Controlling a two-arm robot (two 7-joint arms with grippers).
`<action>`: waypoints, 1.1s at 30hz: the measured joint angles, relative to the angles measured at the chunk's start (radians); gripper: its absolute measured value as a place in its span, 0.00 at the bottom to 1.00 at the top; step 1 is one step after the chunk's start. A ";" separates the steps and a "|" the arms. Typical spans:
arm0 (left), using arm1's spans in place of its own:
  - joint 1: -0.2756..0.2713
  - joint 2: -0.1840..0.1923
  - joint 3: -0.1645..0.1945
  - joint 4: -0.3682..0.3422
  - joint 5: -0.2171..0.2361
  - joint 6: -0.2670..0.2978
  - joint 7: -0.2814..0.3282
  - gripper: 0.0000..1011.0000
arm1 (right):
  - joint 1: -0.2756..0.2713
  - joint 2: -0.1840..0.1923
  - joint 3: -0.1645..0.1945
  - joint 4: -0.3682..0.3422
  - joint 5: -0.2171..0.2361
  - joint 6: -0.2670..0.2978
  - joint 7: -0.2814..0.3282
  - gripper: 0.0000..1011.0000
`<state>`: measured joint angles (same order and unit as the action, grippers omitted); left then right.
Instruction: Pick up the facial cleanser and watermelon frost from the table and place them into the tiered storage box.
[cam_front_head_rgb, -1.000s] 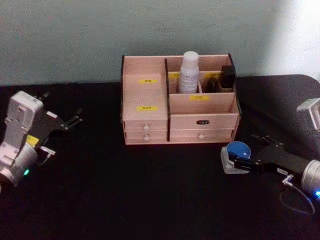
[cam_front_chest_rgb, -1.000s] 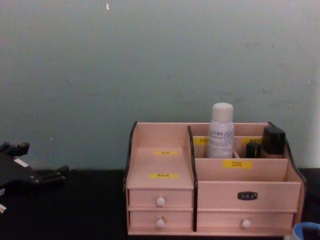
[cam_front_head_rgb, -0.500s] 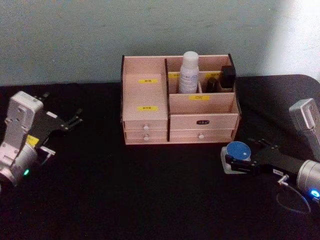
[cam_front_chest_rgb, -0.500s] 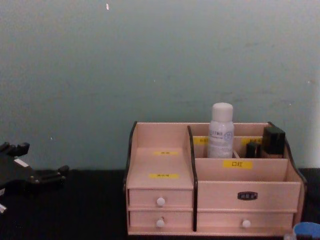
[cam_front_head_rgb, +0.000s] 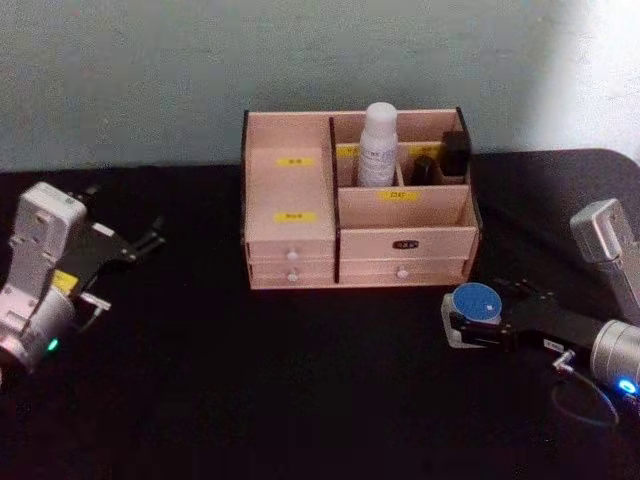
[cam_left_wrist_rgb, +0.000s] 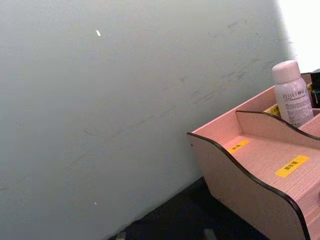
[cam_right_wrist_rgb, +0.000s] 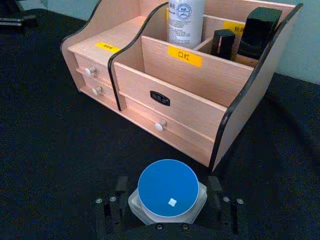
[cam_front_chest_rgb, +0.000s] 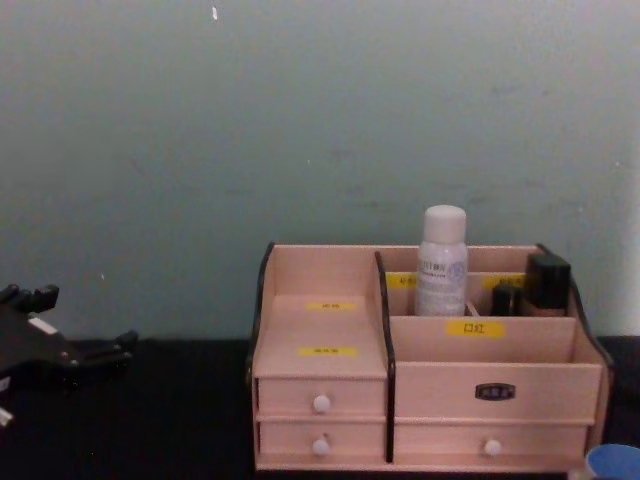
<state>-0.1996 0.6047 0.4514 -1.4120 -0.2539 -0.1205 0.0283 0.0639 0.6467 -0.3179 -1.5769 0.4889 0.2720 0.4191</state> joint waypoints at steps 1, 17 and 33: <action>0.000 0.000 0.000 0.000 0.000 0.000 0.000 0.99 | 0.001 0.000 -0.001 0.001 -0.001 0.000 0.000 0.99; 0.000 0.000 0.000 0.000 0.000 0.000 0.000 0.99 | 0.011 -0.004 -0.008 0.019 -0.006 0.008 0.002 0.99; 0.000 0.000 0.000 0.000 0.000 0.000 0.000 0.99 | 0.011 -0.004 -0.007 0.022 -0.004 0.012 0.006 0.99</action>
<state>-0.1995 0.6047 0.4514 -1.4120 -0.2539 -0.1205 0.0283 0.0750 0.6428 -0.3252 -1.5546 0.4845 0.2839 0.4250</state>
